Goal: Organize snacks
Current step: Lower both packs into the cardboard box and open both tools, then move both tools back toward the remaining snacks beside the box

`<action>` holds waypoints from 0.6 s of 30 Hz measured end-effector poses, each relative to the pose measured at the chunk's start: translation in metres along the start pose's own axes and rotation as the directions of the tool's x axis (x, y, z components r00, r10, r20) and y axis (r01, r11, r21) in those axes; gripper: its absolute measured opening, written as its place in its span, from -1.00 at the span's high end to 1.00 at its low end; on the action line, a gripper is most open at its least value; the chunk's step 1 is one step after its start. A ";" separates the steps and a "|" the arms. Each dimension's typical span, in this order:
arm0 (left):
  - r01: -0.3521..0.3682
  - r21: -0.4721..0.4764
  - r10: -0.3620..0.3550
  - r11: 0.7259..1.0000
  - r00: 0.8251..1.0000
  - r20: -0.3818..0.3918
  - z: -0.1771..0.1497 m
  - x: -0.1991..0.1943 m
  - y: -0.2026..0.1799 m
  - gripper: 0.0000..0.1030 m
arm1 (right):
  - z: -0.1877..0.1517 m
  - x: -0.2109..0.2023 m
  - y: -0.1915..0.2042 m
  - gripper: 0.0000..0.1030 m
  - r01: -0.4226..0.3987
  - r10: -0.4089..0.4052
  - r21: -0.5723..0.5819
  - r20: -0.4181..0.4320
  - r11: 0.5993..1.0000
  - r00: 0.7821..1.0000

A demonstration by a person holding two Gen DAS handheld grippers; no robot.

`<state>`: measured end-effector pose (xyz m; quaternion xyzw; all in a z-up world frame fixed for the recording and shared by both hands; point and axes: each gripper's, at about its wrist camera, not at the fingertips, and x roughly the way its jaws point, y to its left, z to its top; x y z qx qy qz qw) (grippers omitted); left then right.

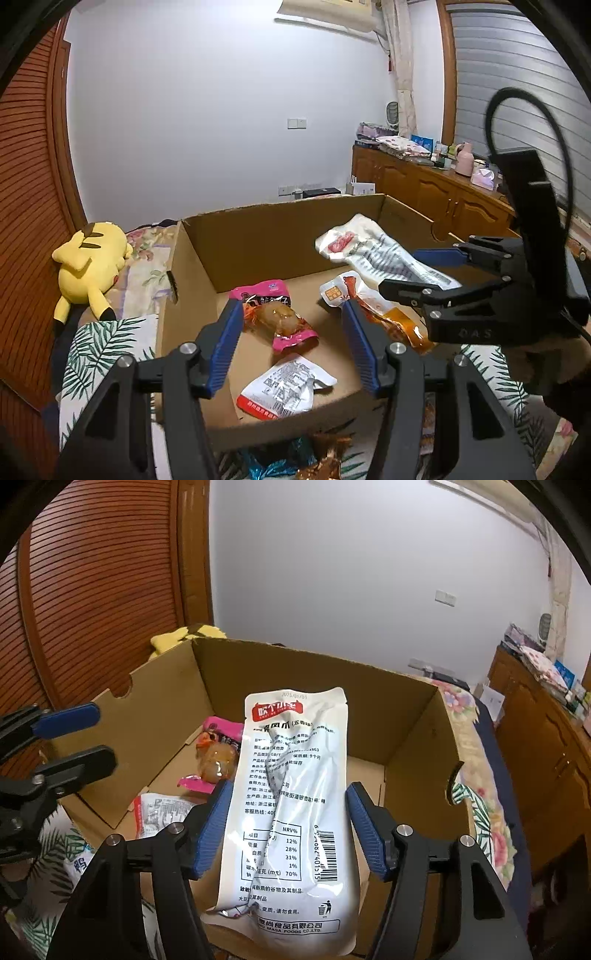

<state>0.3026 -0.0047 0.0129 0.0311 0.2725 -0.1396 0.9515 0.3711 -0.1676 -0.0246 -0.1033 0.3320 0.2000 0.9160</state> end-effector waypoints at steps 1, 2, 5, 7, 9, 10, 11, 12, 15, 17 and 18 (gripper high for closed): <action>0.000 0.000 0.000 1.000 1.000 0.003 -0.001 -0.003 0.001 -0.09 | 0.001 -0.002 0.000 -0.29 0.000 0.000 0.000 0.002 1.000 1.000; 0.001 0.001 -0.001 1.000 1.000 0.004 -0.002 -0.006 0.001 -0.09 | 0.002 -0.003 0.000 -0.30 0.002 -0.002 0.003 0.008 1.000 1.000; 0.002 0.002 -0.002 1.000 1.000 0.007 -0.005 -0.015 0.000 -0.09 | 0.002 -0.011 -0.001 -0.36 0.013 -0.014 0.011 0.020 1.000 1.000; 0.001 0.006 -0.001 1.000 1.000 0.013 -0.008 -0.023 -0.001 -0.09 | 0.001 -0.018 0.000 -0.36 0.020 -0.021 0.012 0.031 1.000 0.999; -0.003 0.011 0.003 1.000 1.000 0.018 -0.012 -0.031 -0.002 -0.09 | -0.003 -0.031 0.000 -0.35 0.008 -0.009 0.022 0.050 1.000 0.999; -0.003 0.013 0.003 1.000 1.000 0.021 -0.014 -0.036 -0.002 -0.09 | -0.008 -0.039 0.001 -0.35 -0.004 0.002 0.031 0.060 1.000 0.998; -0.004 0.012 0.003 1.000 1.000 0.022 -0.016 -0.040 -0.001 -0.09 | -0.012 -0.045 0.002 -0.35 -0.011 0.008 0.038 0.069 0.999 0.998; -0.005 0.013 0.004 1.000 1.000 0.022 -0.019 -0.044 -0.001 -0.09 | -0.016 -0.054 0.003 -0.35 -0.016 0.013 0.044 0.079 0.999 0.997; -0.005 0.012 0.005 1.000 1.000 0.020 -0.030 -0.057 0.000 -0.09 | -0.034 -0.079 0.008 -0.35 -0.029 0.024 0.051 0.103 0.998 0.994; -0.008 0.012 0.008 1.000 1.000 0.013 -0.037 -0.063 0.001 -0.09 | -0.046 -0.093 0.016 -0.35 -0.027 0.021 0.053 0.111 0.998 0.994; -0.011 0.015 0.011 1.000 1.000 0.008 -0.041 -0.067 0.001 -0.09 | -0.052 -0.099 0.019 -0.35 -0.031 0.025 0.056 0.113 0.998 0.993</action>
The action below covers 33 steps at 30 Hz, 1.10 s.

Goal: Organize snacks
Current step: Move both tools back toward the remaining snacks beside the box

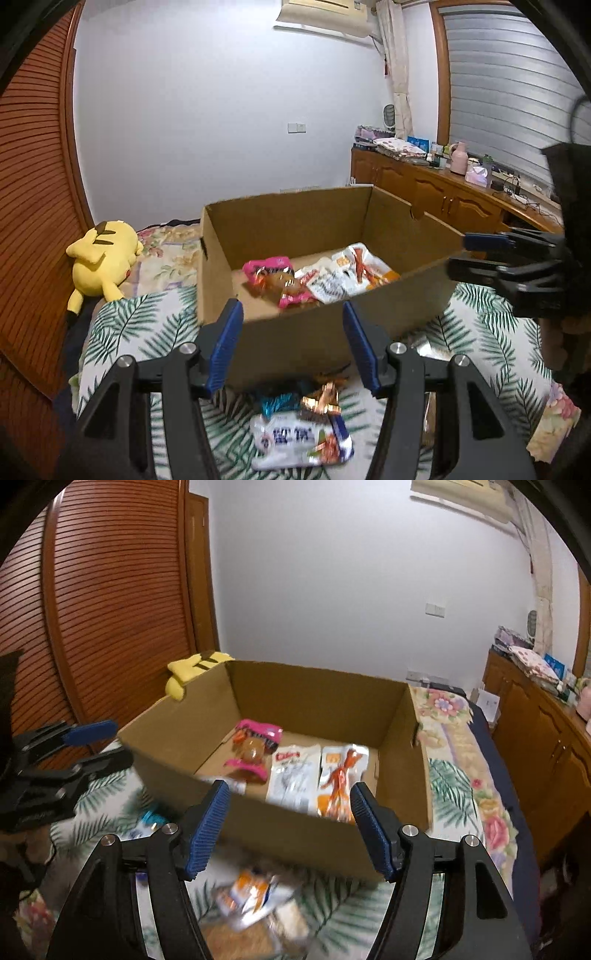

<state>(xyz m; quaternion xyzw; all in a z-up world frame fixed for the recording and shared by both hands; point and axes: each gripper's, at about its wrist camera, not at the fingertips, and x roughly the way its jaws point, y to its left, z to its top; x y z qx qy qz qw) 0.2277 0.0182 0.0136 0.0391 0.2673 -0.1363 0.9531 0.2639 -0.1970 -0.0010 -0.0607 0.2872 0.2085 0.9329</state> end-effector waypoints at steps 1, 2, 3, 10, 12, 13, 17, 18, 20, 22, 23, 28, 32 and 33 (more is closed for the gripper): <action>-0.004 0.002 0.004 1.000 1.000 -0.004 -0.004 -0.003 0.000 -0.09 | -0.005 -0.005 0.002 -0.35 -0.006 0.006 0.005 -0.001 1.000 1.000; -0.005 0.002 0.005 1.000 1.000 -0.006 -0.006 -0.005 0.001 -0.09 | -0.012 -0.011 0.003 -0.35 -0.011 0.011 0.014 -0.006 1.000 1.000; -0.004 0.000 0.004 1.000 1.000 -0.012 -0.011 -0.007 0.000 -0.09 | -0.017 -0.013 0.004 -0.35 -0.015 0.015 0.023 -0.012 1.000 1.000; 0.002 -0.011 -0.003 1.000 0.999 -0.052 -0.039 -0.012 0.000 -0.10 | -0.062 -0.006 0.008 -0.36 -0.009 0.018 0.096 -0.102 0.995 0.995; -0.002 -0.008 0.002 1.000 0.998 -0.064 -0.046 -0.011 -0.001 -0.10 | -0.072 -0.003 0.011 -0.36 -0.006 0.019 0.113 -0.122 0.994 0.992; -0.004 -0.005 0.004 1.000 0.997 -0.072 -0.050 -0.010 -0.002 -0.10 | -0.077 -0.001 0.012 -0.37 -0.001 0.017 0.119 -0.132 0.993 0.991; -0.013 0.011 0.014 1.000 0.996 -0.089 -0.062 -0.009 -0.005 -0.10 | -0.093 0.007 0.019 -0.53 0.024 0.000 0.139 -0.173 0.990 0.985; -0.014 0.015 0.016 1.000 0.996 -0.093 -0.064 -0.009 -0.006 -0.10 | -0.095 0.010 0.020 -0.56 0.030 -0.003 0.145 -0.181 0.989 0.983; -0.016 0.021 0.018 1.000 0.995 -0.097 -0.066 -0.010 -0.007 -0.10 | -0.097 0.015 0.023 -0.57 0.044 -0.015 0.146 -0.193 0.988 0.981; -0.017 0.026 0.020 1.000 0.995 -0.097 -0.068 -0.012 -0.008 -0.10 | -0.099 0.021 0.028 -0.59 0.065 -0.039 0.130 -0.198 0.989 0.979; -0.016 0.026 0.019 1.000 0.995 -0.098 -0.068 -0.013 -0.009 -0.10 | -0.100 0.024 0.030 -0.60 0.074 -0.048 0.125 -0.200 0.989 0.979; -0.022 0.025 0.025 0.999 0.994 -0.108 -0.071 -0.016 -0.009 -0.10 | -0.104 0.039 0.039 -0.60 0.102 -0.075 0.111 -0.226 0.989 0.971; -0.035 0.016 0.037 0.999 0.991 -0.126 -0.075 -0.016 -0.009 -0.10 | -0.104 0.044 0.043 -0.63 0.131 -0.106 0.092 -0.239 0.987 0.965; -0.038 0.014 0.039 0.999 0.991 -0.131 -0.076 -0.016 -0.009 -0.10 | -0.105 0.043 0.042 -0.64 0.134 -0.109 0.091 -0.245 0.987 0.963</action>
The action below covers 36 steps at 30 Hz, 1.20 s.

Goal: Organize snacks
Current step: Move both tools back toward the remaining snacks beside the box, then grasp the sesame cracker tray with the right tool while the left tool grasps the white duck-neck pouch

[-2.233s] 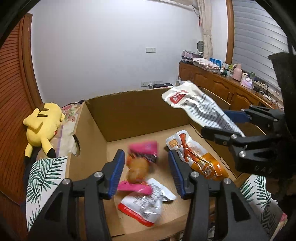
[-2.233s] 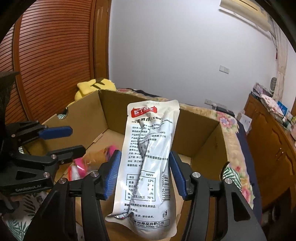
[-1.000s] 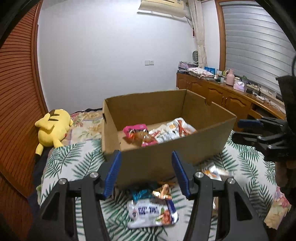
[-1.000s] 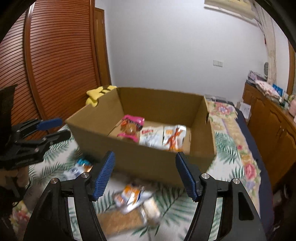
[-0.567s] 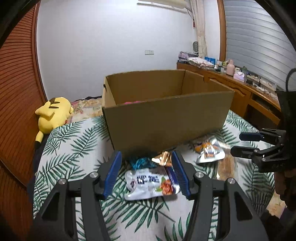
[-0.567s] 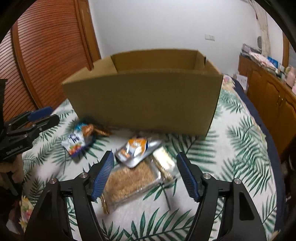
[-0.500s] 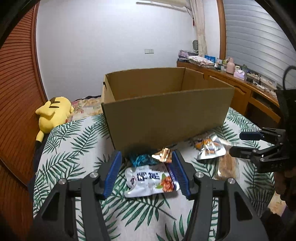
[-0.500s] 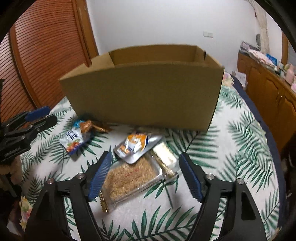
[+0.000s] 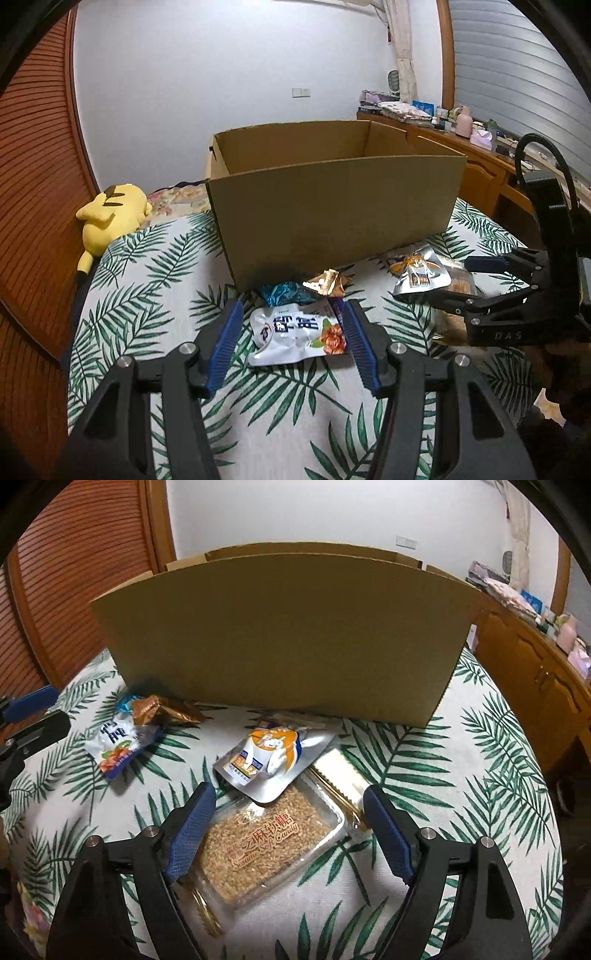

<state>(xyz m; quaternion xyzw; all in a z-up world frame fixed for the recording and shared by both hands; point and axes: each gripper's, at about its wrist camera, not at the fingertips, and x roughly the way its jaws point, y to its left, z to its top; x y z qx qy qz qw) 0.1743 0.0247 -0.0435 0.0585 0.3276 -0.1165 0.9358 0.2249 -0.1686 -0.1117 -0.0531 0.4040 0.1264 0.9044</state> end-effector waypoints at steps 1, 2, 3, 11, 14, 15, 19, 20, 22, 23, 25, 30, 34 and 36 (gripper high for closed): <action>-0.003 -0.001 0.003 1.000 1.000 -0.003 -0.001 0.000 -0.001 -0.10 | -0.001 0.000 0.000 -0.64 0.004 -0.004 -0.003 -0.007 1.000 1.000; -0.006 -0.002 0.006 1.000 1.000 -0.006 -0.001 0.000 -0.002 -0.10 | -0.002 0.000 0.000 -0.65 0.012 -0.012 -0.010 -0.011 1.000 1.000; -0.007 -0.004 0.007 1.000 1.000 -0.008 -0.003 0.000 -0.003 -0.10 | -0.002 -0.001 -0.001 -0.65 0.020 -0.020 -0.014 -0.014 1.000 1.000; -0.008 0.005 0.008 1.000 0.998 -0.054 -0.005 0.008 -0.016 -0.10 | -0.019 -0.014 -0.016 -0.67 0.020 -0.020 -0.009 -0.029 1.000 0.999; -0.011 0.016 0.012 1.000 0.995 -0.095 -0.005 0.020 -0.020 -0.10 | -0.020 -0.014 -0.020 -0.67 -0.006 0.006 -0.009 -0.043 1.000 0.999; -0.014 0.017 0.016 1.000 0.994 -0.111 -0.005 0.024 -0.020 -0.10 | -0.019 -0.012 -0.020 -0.67 -0.019 0.018 -0.008 -0.050 1.000 0.999; -0.028 0.015 0.030 0.999 0.987 -0.159 -0.006 0.039 -0.020 -0.10 | -0.021 -0.008 -0.025 -0.68 -0.062 0.062 0.003 -0.066 0.998 0.996; -0.034 0.014 0.036 0.999 0.985 -0.171 -0.006 0.043 -0.020 -0.10 | -0.023 -0.007 -0.025 -0.69 -0.068 0.068 0.005 -0.063 0.998 0.996; -0.040 0.014 0.042 0.999 0.981 -0.189 -0.005 0.048 -0.018 -0.10 | -0.024 -0.008 -0.024 -0.70 -0.066 0.065 -0.007 -0.059 0.998 0.996; -0.044 0.014 0.045 0.999 0.980 -0.195 -0.005 0.051 -0.018 -0.10 | -0.024 -0.007 -0.022 -0.70 -0.064 0.063 -0.013 -0.059 0.998 0.996; -0.053 0.017 0.055 0.998 0.976 -0.212 -0.005 0.056 -0.017 -0.12 | -0.023 -0.007 -0.020 -0.73 -0.061 0.059 -0.026 -0.062 0.998 0.996; -0.072 0.006 0.071 0.997 0.970 -0.232 -0.005 0.067 -0.011 -0.29 | -0.021 0.000 -0.008 -0.84 -0.047 0.042 -0.069 -0.079 0.996 0.996; -0.056 -0.033 0.047 0.998 0.969 -0.243 -0.005 0.073 -0.004 -0.39 | -0.021 0.004 -0.001 -0.88 -0.053 0.046 -0.084 -0.086 0.995 0.995; -0.046 -0.048 0.033 0.998 0.969 -0.245 -0.006 0.075 -0.001 -0.42 | -0.020 0.005 0.000 -0.88 -0.053 0.046 -0.083 -0.085 0.995 0.995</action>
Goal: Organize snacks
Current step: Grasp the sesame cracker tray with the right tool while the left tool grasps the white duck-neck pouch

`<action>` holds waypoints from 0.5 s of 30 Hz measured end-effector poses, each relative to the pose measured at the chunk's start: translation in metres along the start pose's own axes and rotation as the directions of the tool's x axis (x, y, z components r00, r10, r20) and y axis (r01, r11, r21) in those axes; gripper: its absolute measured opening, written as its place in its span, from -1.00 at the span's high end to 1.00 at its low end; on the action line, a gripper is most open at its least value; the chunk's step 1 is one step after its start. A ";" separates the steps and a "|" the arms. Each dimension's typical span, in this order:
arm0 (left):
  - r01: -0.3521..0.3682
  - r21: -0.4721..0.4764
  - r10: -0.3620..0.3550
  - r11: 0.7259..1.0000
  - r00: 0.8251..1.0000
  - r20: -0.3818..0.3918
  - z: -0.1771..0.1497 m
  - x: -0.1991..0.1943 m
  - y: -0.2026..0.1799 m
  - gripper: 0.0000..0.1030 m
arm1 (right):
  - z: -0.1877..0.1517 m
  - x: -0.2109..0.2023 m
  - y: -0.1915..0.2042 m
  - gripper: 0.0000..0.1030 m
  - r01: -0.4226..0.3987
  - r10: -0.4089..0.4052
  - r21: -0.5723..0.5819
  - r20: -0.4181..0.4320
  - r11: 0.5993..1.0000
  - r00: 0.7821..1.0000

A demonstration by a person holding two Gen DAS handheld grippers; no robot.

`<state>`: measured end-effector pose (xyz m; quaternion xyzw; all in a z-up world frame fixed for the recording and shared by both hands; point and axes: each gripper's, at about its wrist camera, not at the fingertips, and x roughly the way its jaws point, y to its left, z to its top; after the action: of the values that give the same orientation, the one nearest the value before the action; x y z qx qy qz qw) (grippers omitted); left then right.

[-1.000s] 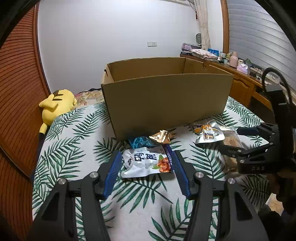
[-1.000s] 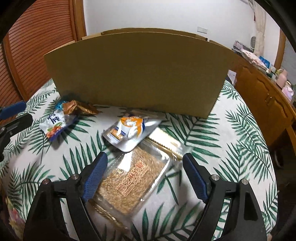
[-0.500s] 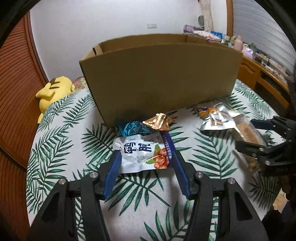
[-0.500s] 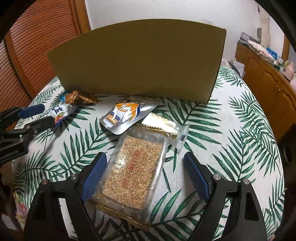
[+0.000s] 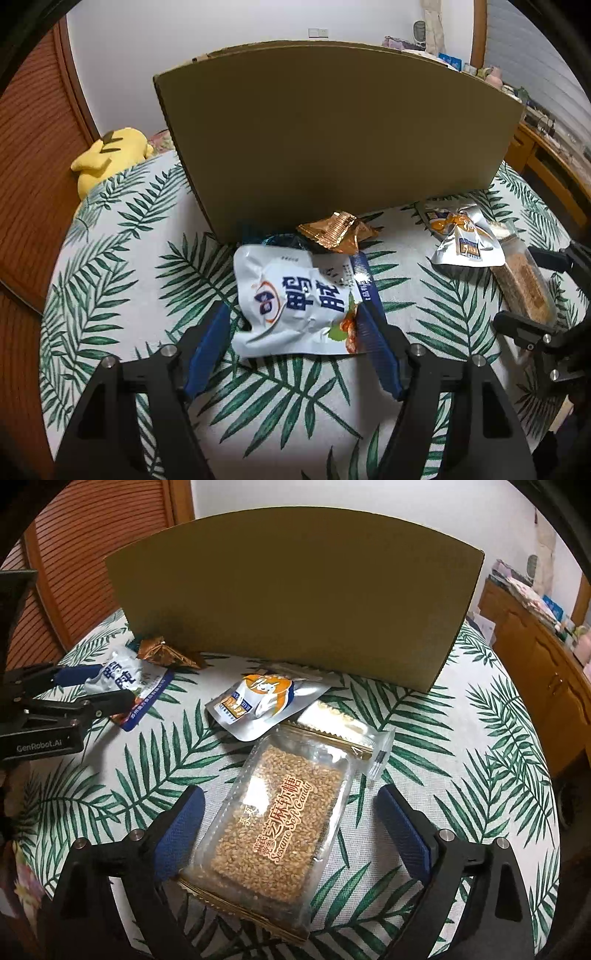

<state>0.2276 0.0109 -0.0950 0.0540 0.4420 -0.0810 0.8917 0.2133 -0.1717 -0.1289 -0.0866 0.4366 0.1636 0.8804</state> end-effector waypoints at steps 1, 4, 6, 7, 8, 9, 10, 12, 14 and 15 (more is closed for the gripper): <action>0.002 -0.008 -0.002 1.000 1.000 0.002 0.000 0.001 0.001 -0.47 | 0.000 0.000 0.001 -0.88 0.001 -0.001 0.001 0.001 1.000 1.000; 0.009 -0.029 -0.009 1.000 1.000 0.007 0.000 0.005 0.005 -0.56 | 0.000 0.000 0.002 -0.88 0.001 -0.001 0.001 0.002 1.000 1.000; 0.028 -0.049 -0.028 0.998 1.000 0.008 0.000 0.006 0.009 -0.56 | -0.001 0.000 0.001 -0.88 0.001 -0.001 0.001 0.003 1.000 1.000; 0.037 -0.058 -0.037 0.998 0.999 0.010 0.000 0.007 0.010 -0.56 | -0.001 0.000 0.001 -0.88 0.001 -0.001 0.001 0.003 1.000 1.000; 0.043 -0.062 -0.043 0.997 0.999 0.014 -0.001 0.006 0.011 -0.56 | -0.001 0.000 0.001 -0.88 0.001 -0.001 0.001 0.002 1.000 1.000; 0.046 -0.061 -0.045 0.997 0.999 0.019 -0.001 0.006 0.012 -0.56 | -0.001 0.000 0.001 -0.88 0.001 -0.001 0.001 0.003 1.000 1.000; 0.047 -0.060 -0.046 0.997 0.999 0.019 -0.001 0.006 0.012 -0.56 | -0.001 0.000 0.001 -0.88 0.001 -0.001 0.002 0.003 1.000 1.000; 0.049 -0.060 -0.048 0.997 0.999 0.020 -0.001 0.005 0.010 -0.55 | -0.001 0.000 0.000 -0.88 0.000 0.000 0.001 0.003 1.000 1.000; 0.051 -0.061 -0.050 0.997 0.999 0.020 -0.001 0.005 0.011 -0.55 | -0.001 0.000 0.001 -0.88 0.001 -0.001 0.001 0.003 1.000 1.000; 0.050 -0.061 -0.049 0.997 0.999 0.020 -0.001 0.005 0.011 -0.55 | -0.001 0.000 0.001 -0.88 0.001 -0.001 0.001 0.003 1.000 1.000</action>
<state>0.2322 0.0214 -0.0996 0.0149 0.4374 -0.0902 0.8946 0.2125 -0.1714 -0.1293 -0.0859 0.4354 0.1632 0.8811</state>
